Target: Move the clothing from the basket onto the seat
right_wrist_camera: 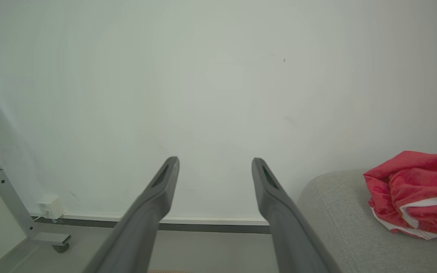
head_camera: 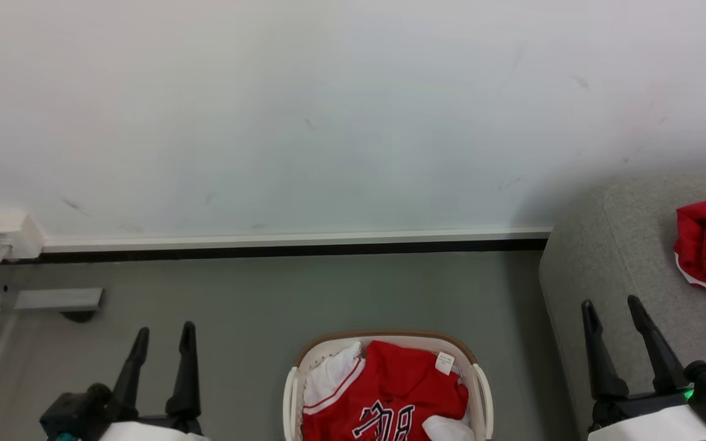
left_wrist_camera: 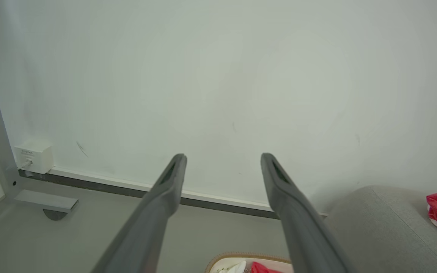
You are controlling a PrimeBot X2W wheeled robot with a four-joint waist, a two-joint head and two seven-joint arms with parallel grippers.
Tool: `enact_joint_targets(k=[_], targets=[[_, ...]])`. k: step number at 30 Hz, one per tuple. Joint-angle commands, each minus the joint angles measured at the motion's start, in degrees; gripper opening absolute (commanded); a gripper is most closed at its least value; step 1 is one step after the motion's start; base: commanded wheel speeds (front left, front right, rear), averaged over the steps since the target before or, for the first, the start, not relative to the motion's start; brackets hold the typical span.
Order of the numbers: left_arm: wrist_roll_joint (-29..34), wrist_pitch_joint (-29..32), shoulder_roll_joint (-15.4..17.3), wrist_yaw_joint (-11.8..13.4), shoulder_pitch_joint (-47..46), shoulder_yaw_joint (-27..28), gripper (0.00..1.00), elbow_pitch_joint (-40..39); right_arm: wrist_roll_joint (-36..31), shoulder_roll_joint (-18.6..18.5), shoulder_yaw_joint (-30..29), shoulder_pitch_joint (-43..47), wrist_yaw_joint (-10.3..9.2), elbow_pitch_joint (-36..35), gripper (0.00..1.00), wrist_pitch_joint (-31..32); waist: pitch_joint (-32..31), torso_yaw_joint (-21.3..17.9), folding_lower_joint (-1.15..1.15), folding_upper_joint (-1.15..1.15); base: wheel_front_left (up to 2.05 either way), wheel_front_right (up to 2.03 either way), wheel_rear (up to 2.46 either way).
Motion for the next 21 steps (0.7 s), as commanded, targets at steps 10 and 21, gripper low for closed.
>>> enact_joint_targets(k=[10,21], targets=[[2.86,-0.02,0.25,-0.4,-8.97,-3.59,1.0,1.59,-1.66,-0.31,-3.02,-5.49,-0.12,-2.61,1.0,-0.22,10.93,-3.12,0.0,0.0,0.0,0.0,0.0],[1.38,2.18,3.2,-0.43,-20.95,-12.51,1.0,9.31,-2.71,1.77,-6.71,-10.53,-0.12,-5.5,1.0,-0.25,23.42,-6.39,0.0,0.0,0.0,0.0,0.0]])
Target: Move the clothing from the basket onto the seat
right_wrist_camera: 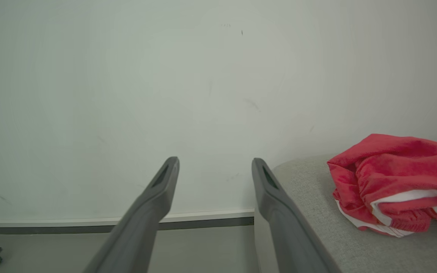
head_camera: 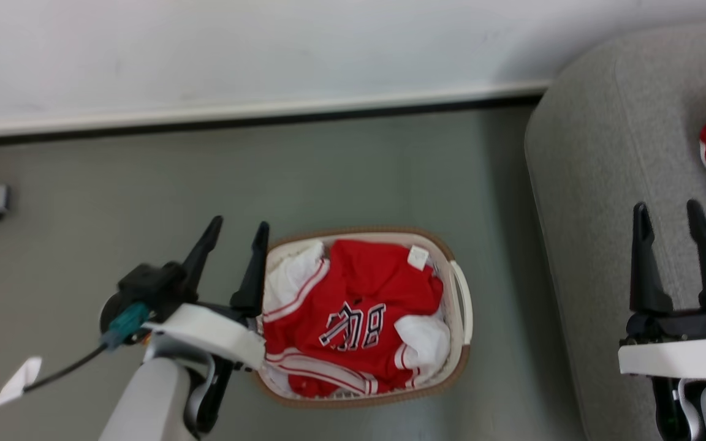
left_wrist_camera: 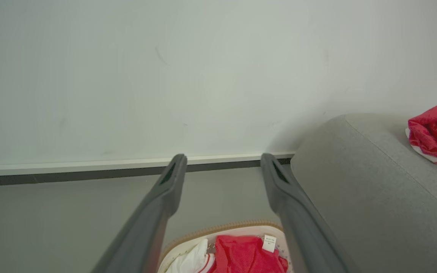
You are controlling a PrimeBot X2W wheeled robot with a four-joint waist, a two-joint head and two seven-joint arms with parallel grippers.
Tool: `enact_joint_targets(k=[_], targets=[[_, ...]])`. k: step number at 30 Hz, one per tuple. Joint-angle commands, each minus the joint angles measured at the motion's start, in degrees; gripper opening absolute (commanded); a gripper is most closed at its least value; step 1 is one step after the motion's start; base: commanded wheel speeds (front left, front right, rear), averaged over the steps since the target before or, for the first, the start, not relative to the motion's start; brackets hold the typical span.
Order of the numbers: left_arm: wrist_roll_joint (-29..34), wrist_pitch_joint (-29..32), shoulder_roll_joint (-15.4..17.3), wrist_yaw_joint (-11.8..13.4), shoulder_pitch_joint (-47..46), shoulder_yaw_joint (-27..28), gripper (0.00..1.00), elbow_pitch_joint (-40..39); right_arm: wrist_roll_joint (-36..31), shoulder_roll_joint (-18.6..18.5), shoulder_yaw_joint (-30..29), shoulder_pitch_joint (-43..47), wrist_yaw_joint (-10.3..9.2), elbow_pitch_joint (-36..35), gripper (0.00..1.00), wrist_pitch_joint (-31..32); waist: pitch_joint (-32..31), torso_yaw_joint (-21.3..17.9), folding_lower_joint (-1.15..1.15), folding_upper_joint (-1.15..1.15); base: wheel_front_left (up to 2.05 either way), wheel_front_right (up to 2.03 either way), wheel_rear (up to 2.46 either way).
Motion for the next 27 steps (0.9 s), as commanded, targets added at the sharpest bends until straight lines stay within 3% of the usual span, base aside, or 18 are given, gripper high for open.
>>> enact_joint_targets(k=[1,15,27], targets=[[-0.37,1.27,1.07,-0.15,-2.08,-1.65,1.0,1.03,-0.38,0.52,-0.5,-1.46,-0.12,-0.94,1.0,-0.17,5.16,-2.01,-0.01,0.0,0.0,0.0,0.0],[-2.41,12.56,4.85,-0.08,-12.69,-15.77,1.0,11.69,-0.24,2.32,-3.81,-6.42,-0.12,-4.35,1.0,-0.19,15.08,-6.47,-0.01,0.0,0.0,0.0,0.0],[-0.9,19.96,8.08,-0.08,-20.7,-19.49,1.0,24.08,5.42,2.47,-2.11,-8.04,-0.12,-6.08,1.0,-0.19,23.32,-12.35,-0.01,0.0,0.0,0.0,0.0]])
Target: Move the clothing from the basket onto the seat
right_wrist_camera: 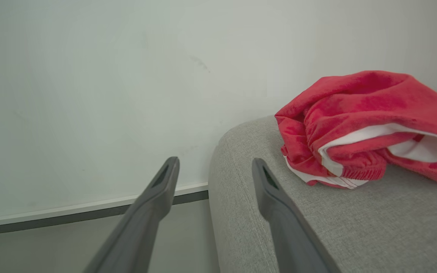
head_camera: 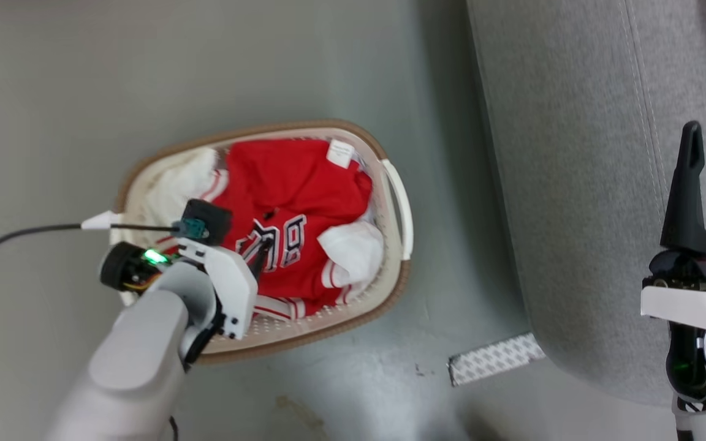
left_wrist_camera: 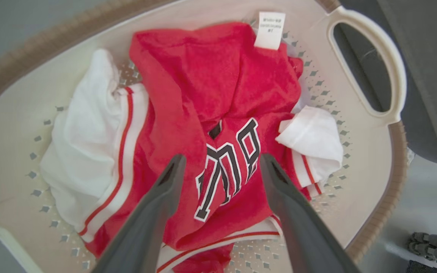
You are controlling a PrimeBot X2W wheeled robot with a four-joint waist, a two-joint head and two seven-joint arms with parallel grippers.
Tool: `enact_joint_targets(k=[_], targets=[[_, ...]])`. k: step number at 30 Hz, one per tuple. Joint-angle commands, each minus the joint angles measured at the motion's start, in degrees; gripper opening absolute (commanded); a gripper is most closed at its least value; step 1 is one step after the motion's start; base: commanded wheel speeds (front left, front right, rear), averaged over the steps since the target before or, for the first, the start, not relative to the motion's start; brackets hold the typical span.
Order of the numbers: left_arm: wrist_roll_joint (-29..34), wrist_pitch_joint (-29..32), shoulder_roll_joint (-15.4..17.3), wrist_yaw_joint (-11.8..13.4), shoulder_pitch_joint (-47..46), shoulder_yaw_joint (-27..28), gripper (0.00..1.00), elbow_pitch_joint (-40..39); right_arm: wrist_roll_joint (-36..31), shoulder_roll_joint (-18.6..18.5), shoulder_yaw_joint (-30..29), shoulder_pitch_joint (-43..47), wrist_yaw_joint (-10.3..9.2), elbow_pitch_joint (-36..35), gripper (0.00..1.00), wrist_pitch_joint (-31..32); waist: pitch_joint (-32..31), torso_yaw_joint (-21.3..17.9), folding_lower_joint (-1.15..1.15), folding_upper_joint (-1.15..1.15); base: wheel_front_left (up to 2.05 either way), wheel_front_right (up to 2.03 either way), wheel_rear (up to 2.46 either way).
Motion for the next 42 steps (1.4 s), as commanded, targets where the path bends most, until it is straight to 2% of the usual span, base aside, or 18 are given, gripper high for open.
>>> enact_joint_targets(k=[1,8,17,23,27,28,29,30,31,36,42], targets=[[1.29,0.44,0.75,0.01,-1.31,-0.3,1.0,0.92,0.62,0.21,0.24,-0.82,-0.12,-0.35,1.0,-0.19,2.46,-2.04,-0.01,0.0,0.0,0.0,0.0],[5.08,2.99,2.95,0.27,-6.13,-3.42,1.0,7.23,2.75,0.2,1.38,-2.31,-0.13,-0.75,1.0,-0.19,6.35,-4.55,-0.01,0.0,0.0,0.0,0.0],[9.33,3.91,4.17,0.02,-10.79,-9.47,1.0,13.35,4.47,0.21,2.64,-3.03,-0.13,-0.47,1.0,-0.19,8.8,-6.94,-0.01,0.0,0.0,0.0,0.0],[12.53,3.9,5.82,-0.04,-12.87,-15.58,1.0,16.41,5.73,0.21,3.75,-3.49,-0.13,-0.26,1.0,-0.19,10.31,-8.51,-0.01,0.0,0.0,0.0,0.0],[11.63,3.51,6.31,-0.08,-13.52,-19.64,1.0,18.1,6.07,0.21,4.08,-3.58,-0.13,0.05,1.0,-0.19,10.44,-8.92,-0.01,0.0,0.0,0.0,0.0],[11.09,3.26,6.3,-0.08,-13.75,-20.25,0.78,18.43,6.07,0.21,4.1,-3.6,-0.13,0.17,1.0,-0.19,10.38,-8.93,-0.01,0.0,0.0,0.0,0.0],[10.34,3.01,6.21,-0.08,-13.94,-20.67,0.36,18.79,6.01,0.21,4.14,-3.64,-0.13,0.29,1.0,-0.19,10.32,-8.93,-0.01,0.0,0.0,0.0,0.0],[9.79,2.91,6.04,-0.1,-14.1,-21.18,0.27,19.11,6.02,0.21,4.19,-3.69,-0.13,0.42,1.0,-0.19,10.24,-8.89,-0.01,0.0,0.0,0.0,0.0],[9.4,2.62,5.87,-0.1,-14.21,-21.7,0.0,19.34,5.98,0.21,4.2,-3.77,-0.13,0.51,1.0,-0.19,10.16,-8.83,-0.01,0.0,0.0,0.0,0.0],[6.23,0.41,4.84,-0.09,-15.4,-23.72,0.0,20.22,5.16,0.2,3.94,-4.02,-0.13,1.2,1.0,-0.19,8.72,-8.02,-0.01,0.0,0.0,0.0,0.0],[2.23,-3.51,2.16,0.01,-14.54,-25.21,0.0,21.86,3.32,0.18,2.89,-4.71,-0.13,1.78,1.0,-0.19,3.49,-6.03,-0.01,0.0,0.0,0.0,0.0]])
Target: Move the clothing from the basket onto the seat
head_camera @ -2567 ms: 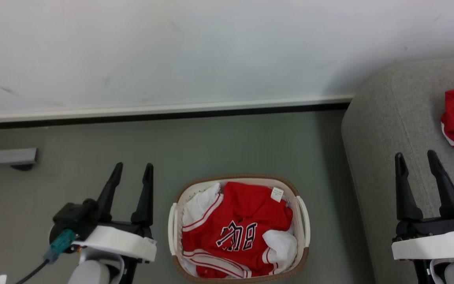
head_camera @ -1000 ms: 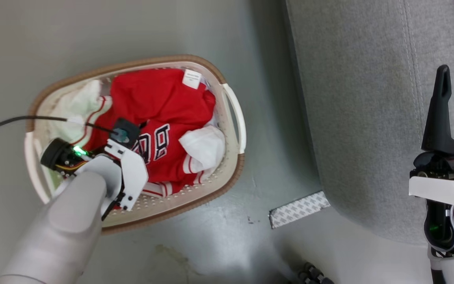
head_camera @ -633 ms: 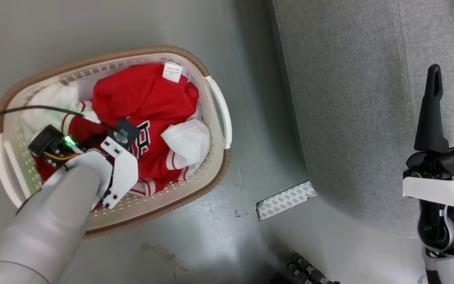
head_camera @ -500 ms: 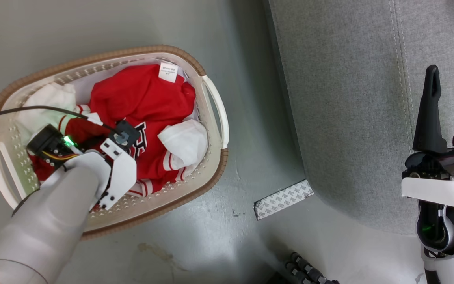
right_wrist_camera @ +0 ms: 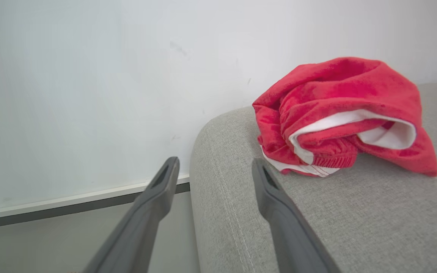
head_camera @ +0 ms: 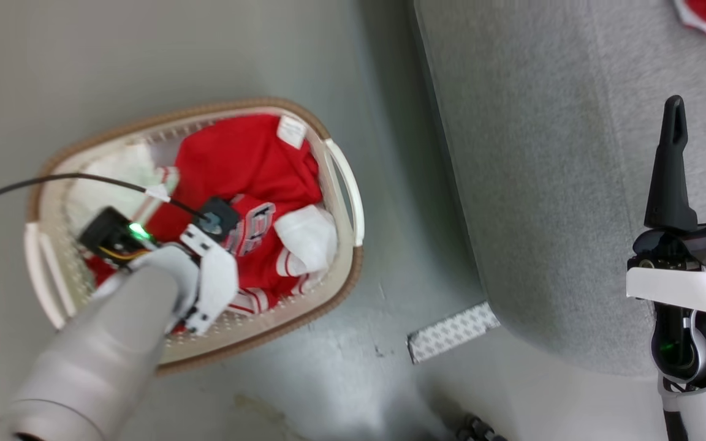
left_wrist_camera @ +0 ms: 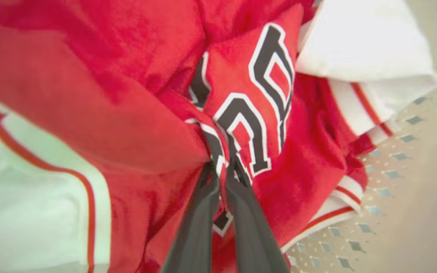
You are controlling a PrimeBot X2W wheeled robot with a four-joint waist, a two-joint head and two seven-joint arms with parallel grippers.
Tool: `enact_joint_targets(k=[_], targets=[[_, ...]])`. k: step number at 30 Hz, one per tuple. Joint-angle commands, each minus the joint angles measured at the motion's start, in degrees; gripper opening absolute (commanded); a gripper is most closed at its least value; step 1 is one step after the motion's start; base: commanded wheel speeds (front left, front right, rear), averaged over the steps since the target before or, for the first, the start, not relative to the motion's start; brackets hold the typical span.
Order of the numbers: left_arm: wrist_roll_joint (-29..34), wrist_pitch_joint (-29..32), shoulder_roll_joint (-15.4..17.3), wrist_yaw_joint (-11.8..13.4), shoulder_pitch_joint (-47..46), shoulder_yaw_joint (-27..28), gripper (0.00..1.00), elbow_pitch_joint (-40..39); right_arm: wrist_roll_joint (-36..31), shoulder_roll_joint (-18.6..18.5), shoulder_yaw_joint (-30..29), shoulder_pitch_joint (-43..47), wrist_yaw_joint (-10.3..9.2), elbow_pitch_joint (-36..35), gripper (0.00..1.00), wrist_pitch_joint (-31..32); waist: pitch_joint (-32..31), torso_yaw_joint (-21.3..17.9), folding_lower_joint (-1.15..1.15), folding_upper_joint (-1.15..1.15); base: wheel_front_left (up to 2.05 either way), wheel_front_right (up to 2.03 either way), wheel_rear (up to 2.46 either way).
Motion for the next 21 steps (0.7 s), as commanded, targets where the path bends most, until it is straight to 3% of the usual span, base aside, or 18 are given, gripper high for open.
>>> enact_joint_targets(k=[1,10,21], targets=[[-1.62,-1.6,-1.23,0.02,0.91,-0.31,0.0,0.33,-1.07,0.12,-0.55,-0.66,-0.13,0.42,1.0,-0.19,-3.78,1.78,0.0,0.0,0.0,0.0,0.0],[-9.17,-10.27,-8.4,0.02,4.99,-2.6,0.0,-0.43,-6.43,0.04,-3.02,3.02,-0.13,2.69,1.0,-0.19,-16.97,8.51,0.0,0.0,0.0,0.0,0.0],[-17.77,-16.44,-12.49,0.05,9.76,-2.35,0.0,-4.45,-9.78,-1.42,-4.6,7.98,-0.13,5.84,1.0,-0.19,-32.23,15.26,0.0,0.0,0.0,0.0,0.0]])
